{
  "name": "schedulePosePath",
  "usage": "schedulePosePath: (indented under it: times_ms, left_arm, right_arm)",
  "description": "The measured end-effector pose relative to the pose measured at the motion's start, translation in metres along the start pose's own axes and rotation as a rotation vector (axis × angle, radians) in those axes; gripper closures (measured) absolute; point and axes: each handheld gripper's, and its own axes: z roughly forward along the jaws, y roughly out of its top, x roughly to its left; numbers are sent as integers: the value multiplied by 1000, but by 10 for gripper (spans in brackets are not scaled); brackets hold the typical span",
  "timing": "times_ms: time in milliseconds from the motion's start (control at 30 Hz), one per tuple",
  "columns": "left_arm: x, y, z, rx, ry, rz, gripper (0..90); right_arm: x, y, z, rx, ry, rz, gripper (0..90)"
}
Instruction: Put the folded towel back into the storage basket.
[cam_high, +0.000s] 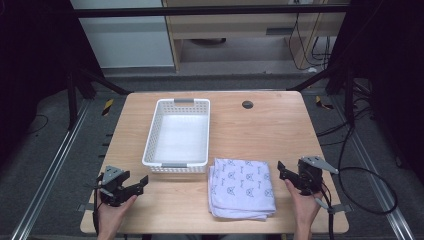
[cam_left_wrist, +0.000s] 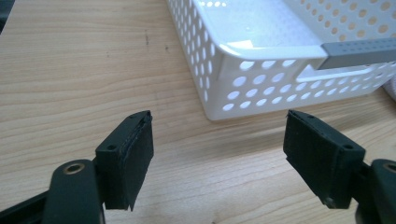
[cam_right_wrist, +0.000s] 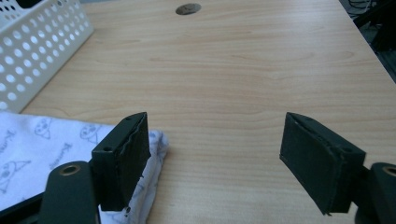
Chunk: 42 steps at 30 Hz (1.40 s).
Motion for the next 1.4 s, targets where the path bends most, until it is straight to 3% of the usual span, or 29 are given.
schedulePosePath:
  times_ms: [200, 433, 733, 900, 1200, 1233, 1267, 1300, 1367, 1400]
  left_arm:
    - [-10, 2, -2, -3, -10, 19, 229]
    - [-23, 7, -10, -56, -16, 24, 218]
    - [-39, 11, -15, -74, -58, 29, 212]
    - [-49, 11, -14, -76, -77, 42, 215]
    - [-65, 14, -10, -85, -117, 64, 214]
    - [-67, 14, -11, -86, -115, 69, 215]
    - [-68, 15, -10, -87, -120, 72, 215]
    - [-71, 16, -10, -86, -124, 83, 217]
    - [-73, 17, -9, -84, -125, 86, 221]
    - [-77, 18, -6, -79, -130, 95, 226]
  right_arm:
    - [2, 2, 3, -34, 33, 7, 240]
    - [5, 7, 1, -79, 57, -17, 236]
    - [15, 25, -4, -126, 99, -29, 236]
    - [26, 45, -6, -161, 124, -55, 236]
    - [34, 64, 2, -115, 198, -60, 221]
    - [34, 64, 3, -83, 223, -85, 210]
    - [34, 64, 3, -83, 223, -85, 210]
    - [34, 61, 4, -69, 244, -118, 203]
    - [34, 58, 5, -68, 256, -117, 202]
    - [32, 51, 8, -46, 294, -120, 201]
